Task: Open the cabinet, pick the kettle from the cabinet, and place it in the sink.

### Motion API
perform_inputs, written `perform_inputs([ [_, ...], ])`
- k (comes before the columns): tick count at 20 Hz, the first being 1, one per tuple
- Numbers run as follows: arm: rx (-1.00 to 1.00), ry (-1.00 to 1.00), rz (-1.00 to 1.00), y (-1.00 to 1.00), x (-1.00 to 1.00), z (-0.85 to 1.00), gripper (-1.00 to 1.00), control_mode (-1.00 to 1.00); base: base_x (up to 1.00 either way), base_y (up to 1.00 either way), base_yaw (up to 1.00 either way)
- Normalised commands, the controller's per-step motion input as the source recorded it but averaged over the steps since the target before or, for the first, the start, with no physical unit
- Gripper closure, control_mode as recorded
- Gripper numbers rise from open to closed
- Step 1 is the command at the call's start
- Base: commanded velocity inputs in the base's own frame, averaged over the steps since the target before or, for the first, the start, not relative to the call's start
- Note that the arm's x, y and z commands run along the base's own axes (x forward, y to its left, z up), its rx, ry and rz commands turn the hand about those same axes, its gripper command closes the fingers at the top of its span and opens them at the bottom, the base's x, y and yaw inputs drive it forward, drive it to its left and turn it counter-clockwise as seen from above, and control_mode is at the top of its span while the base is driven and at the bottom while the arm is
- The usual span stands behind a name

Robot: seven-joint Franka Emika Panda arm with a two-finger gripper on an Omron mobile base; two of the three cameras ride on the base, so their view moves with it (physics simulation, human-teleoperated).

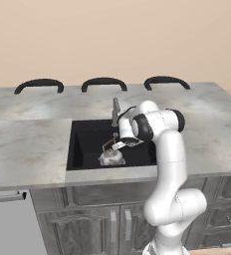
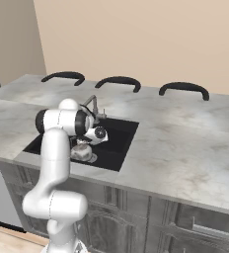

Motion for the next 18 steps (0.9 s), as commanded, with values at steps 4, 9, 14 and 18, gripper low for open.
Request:
perform_inputs([
  [4,-0.02,0.09,-0.01,-0.24,-0.1,0.16,-1.0,-1.0,0.0,0.0,0.0],
  [9,0.0,0.06,-0.02,-0.23,-0.11,0.23,-1.0,-1.0,0.0,0.0,0.0],
  [14,0.0,0.01,-0.02,-0.19,-0.11,0.29,-1.0,-1.0,0.0,0.0,0.0],
  [18,0.0,0.0,-0.02,-0.2,-0.19,0.26,-1.0,-1.0,0.0,0.0,0.0],
])
